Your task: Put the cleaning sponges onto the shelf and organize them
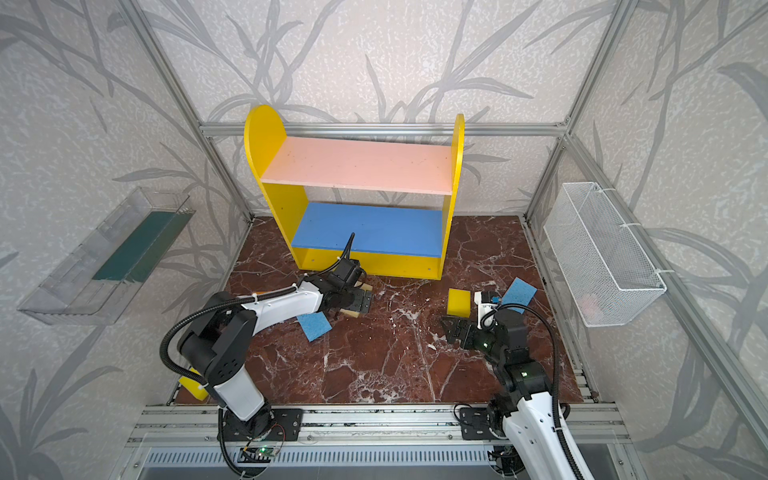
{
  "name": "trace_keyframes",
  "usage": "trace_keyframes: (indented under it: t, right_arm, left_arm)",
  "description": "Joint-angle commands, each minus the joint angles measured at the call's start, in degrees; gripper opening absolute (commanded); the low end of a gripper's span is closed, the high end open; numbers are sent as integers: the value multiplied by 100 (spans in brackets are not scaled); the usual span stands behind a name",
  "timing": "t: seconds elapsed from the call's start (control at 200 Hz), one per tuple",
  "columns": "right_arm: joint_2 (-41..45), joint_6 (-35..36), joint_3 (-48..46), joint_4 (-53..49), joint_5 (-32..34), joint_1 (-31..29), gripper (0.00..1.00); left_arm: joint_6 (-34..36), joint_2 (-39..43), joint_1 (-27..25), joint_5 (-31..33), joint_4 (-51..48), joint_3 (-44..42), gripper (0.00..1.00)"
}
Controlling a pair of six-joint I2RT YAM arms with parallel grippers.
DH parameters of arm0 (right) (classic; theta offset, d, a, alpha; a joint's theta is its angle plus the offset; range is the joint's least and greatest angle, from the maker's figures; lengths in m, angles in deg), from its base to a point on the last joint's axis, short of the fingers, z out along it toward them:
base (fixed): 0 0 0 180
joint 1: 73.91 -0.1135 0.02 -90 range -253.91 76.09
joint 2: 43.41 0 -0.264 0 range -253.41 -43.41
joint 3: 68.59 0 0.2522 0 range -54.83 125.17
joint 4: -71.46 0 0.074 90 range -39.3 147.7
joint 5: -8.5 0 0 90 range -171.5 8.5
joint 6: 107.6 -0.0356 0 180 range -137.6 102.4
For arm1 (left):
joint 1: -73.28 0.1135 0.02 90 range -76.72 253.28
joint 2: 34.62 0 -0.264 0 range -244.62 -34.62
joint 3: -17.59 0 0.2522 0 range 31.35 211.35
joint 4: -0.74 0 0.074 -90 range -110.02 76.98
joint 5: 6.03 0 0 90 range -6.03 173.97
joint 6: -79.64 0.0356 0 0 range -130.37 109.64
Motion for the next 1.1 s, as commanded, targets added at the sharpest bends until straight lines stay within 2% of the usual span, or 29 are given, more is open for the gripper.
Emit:
trace_keyframes:
  t: [0.0, 0.235, 0.32, 0.48, 0.64, 0.835, 0.98, 1.094]
  right_arm:
    - [-120, -4, -51, 319, -157, -26, 99]
    - [-230, -45, -40, 418, -126, -201, 99]
    - [-126, -70, -85, 361, -126, -201, 99]
    - [23, -114, -142, 335, -155, -201, 99]
    - [-5, -176, -202, 635, -465, -201, 99]
    - [-295, -508, -237, 1705, -1266, -201, 99]
    - [-862, -871, -36, 2672, -1965, -201, 99]
    - [-1261, -1511, 93, 3740, -2271, -202, 99]
  left_arm:
    - [-141, -166, -12, -174, -76, 2, 99]
    - [-180, -499, -15, 68, -210, 57, 97]
    - [-114, -520, -13, 113, -323, 109, 90]
    - [-52, -343, -15, -54, -417, 75, 64]
    - [-150, 80, -14, -315, -316, -126, 64]
    - [-403, 833, -6, -1100, 66, -453, 65]
    - [-869, 1316, 29, -2310, 658, -662, 66]
    - [-1384, 1639, 69, -3297, 1734, -994, 67]
